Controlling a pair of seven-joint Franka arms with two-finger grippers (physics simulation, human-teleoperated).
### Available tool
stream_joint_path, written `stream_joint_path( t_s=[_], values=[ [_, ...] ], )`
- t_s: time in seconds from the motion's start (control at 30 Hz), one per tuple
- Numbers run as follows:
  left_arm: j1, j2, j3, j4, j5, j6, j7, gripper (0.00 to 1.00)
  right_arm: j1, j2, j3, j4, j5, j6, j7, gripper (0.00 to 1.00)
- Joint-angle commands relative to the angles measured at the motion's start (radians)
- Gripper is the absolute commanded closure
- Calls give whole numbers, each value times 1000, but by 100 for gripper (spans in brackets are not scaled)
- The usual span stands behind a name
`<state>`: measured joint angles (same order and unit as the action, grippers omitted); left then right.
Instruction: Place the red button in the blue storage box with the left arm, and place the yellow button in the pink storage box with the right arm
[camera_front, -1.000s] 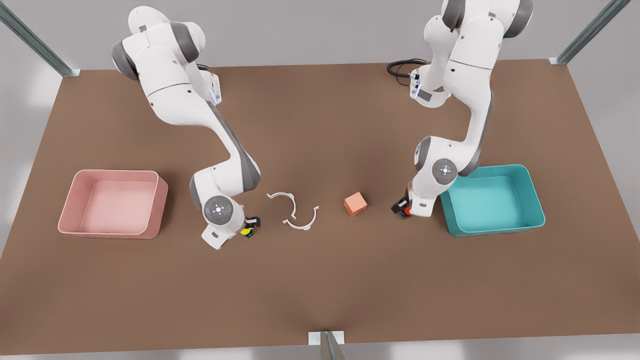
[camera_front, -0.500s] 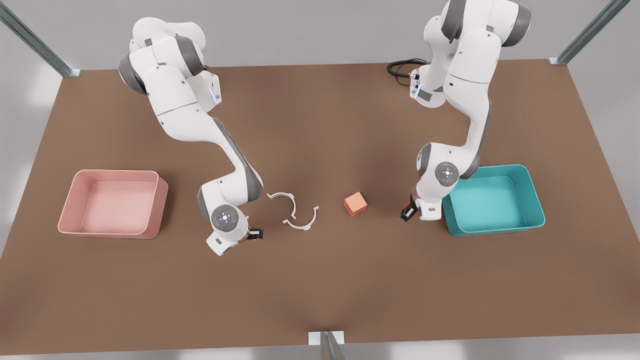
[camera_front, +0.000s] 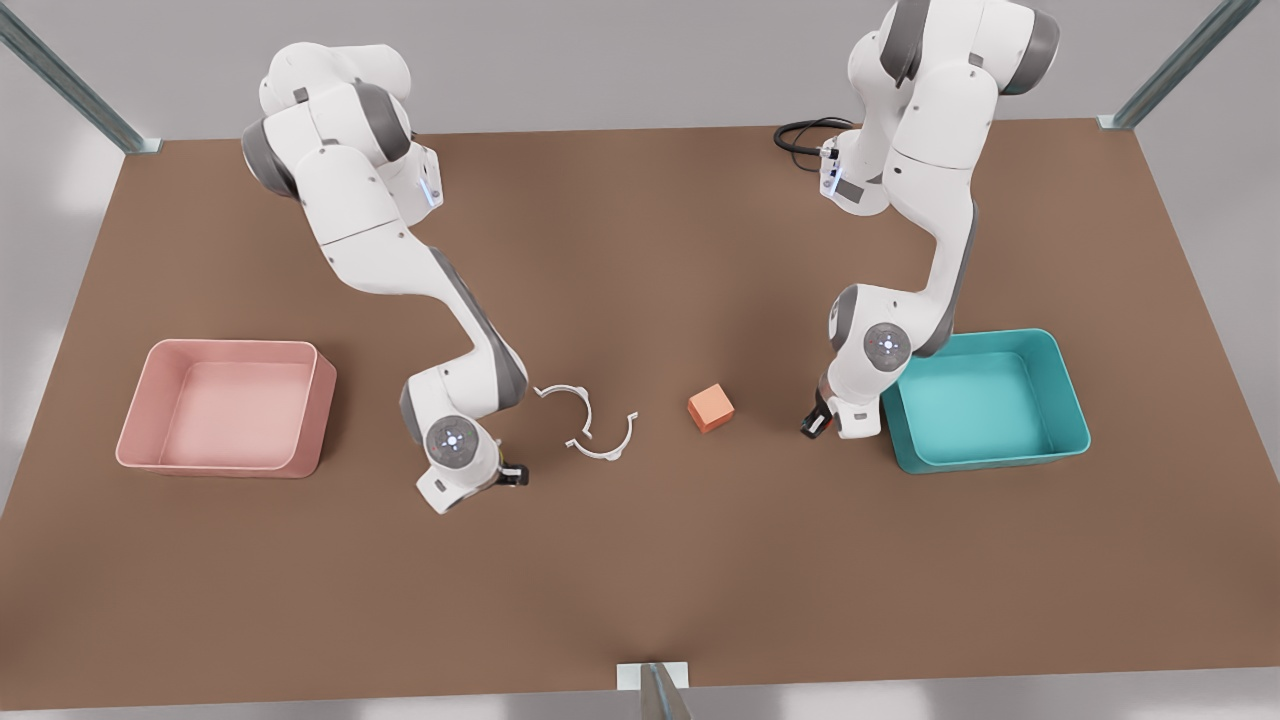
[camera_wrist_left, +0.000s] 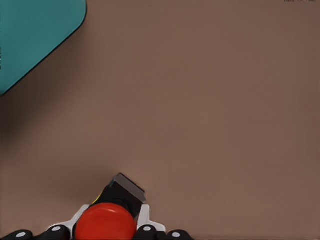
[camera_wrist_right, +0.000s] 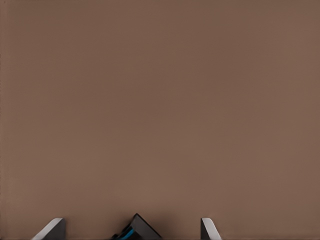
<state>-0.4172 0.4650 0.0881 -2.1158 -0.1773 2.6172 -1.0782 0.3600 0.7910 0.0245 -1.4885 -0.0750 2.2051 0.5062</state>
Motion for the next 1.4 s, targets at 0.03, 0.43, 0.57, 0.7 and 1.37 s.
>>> stream_joint_path(
  t_s=[0.03, 0.43, 0.57, 0.7, 1.37],
  values=[
    [2, -3, 1, 0, -1, -2, -60, 45, 2, -3, 0, -15, 12, 30, 49, 0],
    [325, -348, 74, 2, 96, -482, 511, 45, 5, -21, 0, -56, 41, 28, 64, 0],
    [466, -350, 74, 10, 125, -531, 704, 45, 8, -16, 0, -56, 43, 31, 66, 0],
    [476, -290, 73, 16, 125, -526, 716, 44, 14, -15, 0, -56, 49, 42, 74, 0],
    [417, -269, 65, 301, 127, -773, 653, 0, 10, -93, 23, -55, 49, -11, 81, 68]
  ],
)
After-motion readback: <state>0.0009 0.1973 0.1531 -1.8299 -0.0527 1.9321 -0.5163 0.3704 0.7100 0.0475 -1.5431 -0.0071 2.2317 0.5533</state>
